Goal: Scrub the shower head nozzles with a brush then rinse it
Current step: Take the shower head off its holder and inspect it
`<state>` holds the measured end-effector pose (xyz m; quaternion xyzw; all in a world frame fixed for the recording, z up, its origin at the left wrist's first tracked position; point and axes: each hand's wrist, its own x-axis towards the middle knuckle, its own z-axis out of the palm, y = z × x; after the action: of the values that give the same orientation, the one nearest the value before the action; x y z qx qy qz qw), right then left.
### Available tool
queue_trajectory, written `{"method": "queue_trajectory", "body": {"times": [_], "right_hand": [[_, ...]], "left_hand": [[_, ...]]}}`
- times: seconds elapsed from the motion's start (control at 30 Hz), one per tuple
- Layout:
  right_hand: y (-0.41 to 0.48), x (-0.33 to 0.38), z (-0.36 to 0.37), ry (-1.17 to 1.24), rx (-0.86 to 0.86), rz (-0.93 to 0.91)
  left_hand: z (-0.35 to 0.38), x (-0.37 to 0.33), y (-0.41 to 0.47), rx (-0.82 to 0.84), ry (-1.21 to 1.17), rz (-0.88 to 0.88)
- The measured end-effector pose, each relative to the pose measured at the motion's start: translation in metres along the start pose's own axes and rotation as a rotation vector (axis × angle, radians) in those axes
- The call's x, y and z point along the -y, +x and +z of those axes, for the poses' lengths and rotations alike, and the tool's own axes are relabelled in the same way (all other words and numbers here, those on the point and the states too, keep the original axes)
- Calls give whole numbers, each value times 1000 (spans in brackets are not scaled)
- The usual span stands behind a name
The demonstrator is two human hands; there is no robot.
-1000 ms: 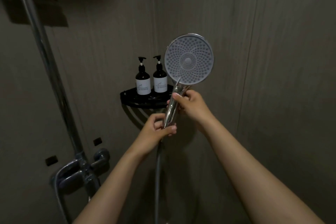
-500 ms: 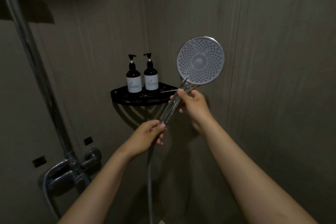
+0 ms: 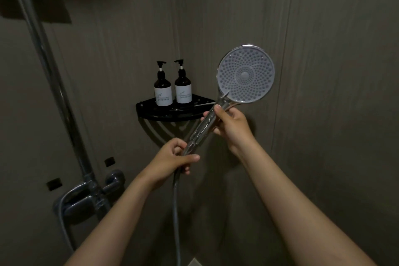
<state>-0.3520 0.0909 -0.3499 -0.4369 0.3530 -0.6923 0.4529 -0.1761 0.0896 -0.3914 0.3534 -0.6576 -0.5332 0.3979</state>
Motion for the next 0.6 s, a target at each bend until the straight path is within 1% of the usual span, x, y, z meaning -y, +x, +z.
{"method": "queue_trajectory", "body": {"times": [0.13, 0.2, 0.3, 0.47, 0.6], "right_hand": [[-2, -6, 1, 44, -26, 13], [-4, -9, 1, 78, -40, 15], [-8, -12, 1, 101, -66, 31], [-20, -16, 6, 100, -101, 24], [-32, -19, 8, 111, -144, 20]], "left_hand": [[-5, -1, -5, -84, 23, 83], [-8, -1, -8, -54, 15, 90], [-11, 0, -12, 29, -2, 49], [-18, -1, -22, 107, 84, -21], [-22, 2, -31, 127, -1, -63]]}}
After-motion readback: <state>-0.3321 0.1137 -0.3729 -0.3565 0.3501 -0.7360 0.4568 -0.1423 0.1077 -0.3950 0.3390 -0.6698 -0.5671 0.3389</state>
